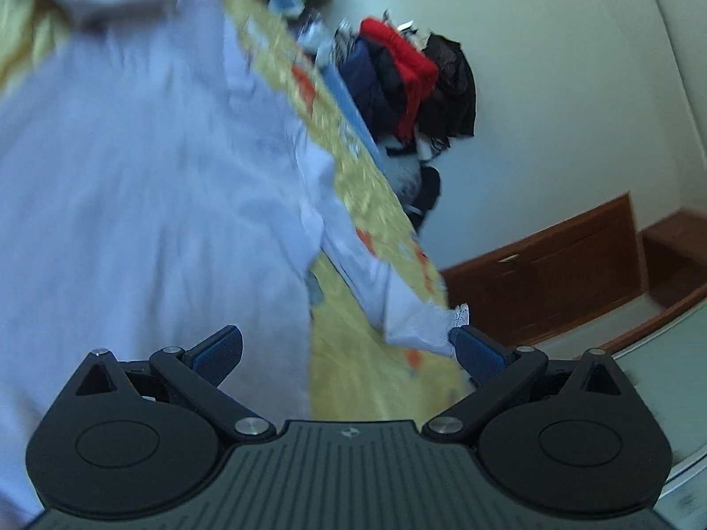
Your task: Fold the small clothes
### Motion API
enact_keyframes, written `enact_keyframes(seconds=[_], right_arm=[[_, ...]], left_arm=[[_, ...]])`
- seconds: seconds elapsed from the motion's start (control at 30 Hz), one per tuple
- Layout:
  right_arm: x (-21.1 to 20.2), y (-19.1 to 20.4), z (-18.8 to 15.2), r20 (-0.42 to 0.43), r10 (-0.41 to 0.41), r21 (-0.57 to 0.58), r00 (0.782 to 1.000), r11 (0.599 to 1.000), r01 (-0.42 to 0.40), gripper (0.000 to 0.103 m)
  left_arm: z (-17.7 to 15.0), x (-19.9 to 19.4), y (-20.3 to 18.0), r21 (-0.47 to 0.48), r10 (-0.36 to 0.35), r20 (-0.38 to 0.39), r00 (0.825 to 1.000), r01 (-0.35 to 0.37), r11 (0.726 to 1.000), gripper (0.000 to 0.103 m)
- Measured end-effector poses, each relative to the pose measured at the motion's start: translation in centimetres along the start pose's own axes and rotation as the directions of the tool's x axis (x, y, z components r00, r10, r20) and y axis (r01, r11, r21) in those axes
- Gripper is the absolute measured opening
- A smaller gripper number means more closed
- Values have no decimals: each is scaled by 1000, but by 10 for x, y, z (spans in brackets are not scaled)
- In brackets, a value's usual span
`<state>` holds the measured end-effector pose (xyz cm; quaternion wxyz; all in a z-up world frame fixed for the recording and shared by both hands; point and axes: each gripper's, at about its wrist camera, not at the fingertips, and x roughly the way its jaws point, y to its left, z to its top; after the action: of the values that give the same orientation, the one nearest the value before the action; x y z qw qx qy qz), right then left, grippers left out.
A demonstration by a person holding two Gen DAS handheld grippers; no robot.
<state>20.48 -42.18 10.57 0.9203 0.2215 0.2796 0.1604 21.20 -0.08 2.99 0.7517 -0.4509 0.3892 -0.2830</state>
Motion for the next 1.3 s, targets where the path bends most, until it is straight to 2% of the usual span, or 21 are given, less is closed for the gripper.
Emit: enact_keyframes(seconds=[0.1, 0.17, 0.23, 0.27, 0.33, 0.37, 0.47, 0.57, 0.7, 0.73, 0.8, 0.9, 0.97, 1.03, 1.13, 1.17, 1.23, 1.27, 1.3], right_arm=[[-5, 62, -42, -48, 181, -70, 982, 980, -184, 3], [-1, 95, -78, -85, 223, -151, 971, 961, -233, 3], [6, 127, -118, -113, 173, -320, 978, 926, -200, 3], [11, 142, -138, -125, 133, -427, 983, 887, -175, 4], [19, 158, -165, -155, 94, -529, 983, 833, -163, 5], [20, 161, -171, -172, 97, -532, 980, 828, -176, 17], [17, 163, -170, -203, 127, -473, 971, 856, -210, 24], [14, 146, -152, -219, 168, -338, 961, 911, -236, 36], [11, 111, -134, -245, 210, -74, 947, 969, -234, 34], [9, 108, -135, -254, 190, -71, 949, 974, -214, 34], [6, 121, -142, -254, 104, -235, 962, 958, -166, 34], [3, 145, -161, -310, 77, -463, 948, 859, -221, 35], [1, 156, -173, -338, 56, -548, 940, 800, -244, 37], [5, 160, -181, -353, 29, -590, 935, 769, -247, 37], [14, 164, -182, -368, 15, -600, 930, 760, -250, 37], [15, 164, -183, -361, 3, -602, 932, 763, -236, 31], [20, 162, -182, -361, -19, -595, 932, 774, -214, 6], [20, 161, -181, -364, -24, -587, 931, 782, -209, 1], [19, 160, -179, -365, -15, -572, 931, 792, -211, 1]], left_arm=[[-7, 9, 16, -93, -12, -30, 999, 9, 996, 103], [-11, 6, 24, -129, -46, -40, 998, 41, 991, 103], [-13, 0, 28, -129, -38, -33, 999, 33, 991, 103], [-12, -4, 31, -132, -19, -31, 999, 14, 991, 103], [-13, -13, 37, -151, 17, -18, 1000, -20, 988, 103], [-13, -18, 38, -150, 27, -12, 1000, -28, 988, 103], [-13, -21, 42, -152, 43, -16, 999, -45, 987, 103], [-14, -16, 40, -131, 73, -36, 997, -77, 988, 103], [-13, -6, 38, -132, 40, -131, 991, -58, 990, 103], [-13, -5, 38, -139, 46, -142, 989, -65, 988, 103], [-16, -4, 38, -144, 49, -160, 986, -72, 987, 103], [-16, -2, 38, -148, 54, -171, 984, -80, 986, 103], [-19, 1, 39, -156, 50, -183, 982, -79, 985, 103], [-20, 4, 39, -162, 45, -204, 978, -79, 984, 103], [-22, 12, 36, -147, 54, -250, 967, -92, 985, 103], [-22, 14, 35, -127, 79, -263, 962, -116, 985, 103], [-23, 18, 28, -89, 114, -282, 953, -144, 986, 103], [-23, 20, 25, -68, 131, -292, 947, -157, 985, 103], [-22, 22, 22, -49, 146, -303, 942, -169, 984, 103]])
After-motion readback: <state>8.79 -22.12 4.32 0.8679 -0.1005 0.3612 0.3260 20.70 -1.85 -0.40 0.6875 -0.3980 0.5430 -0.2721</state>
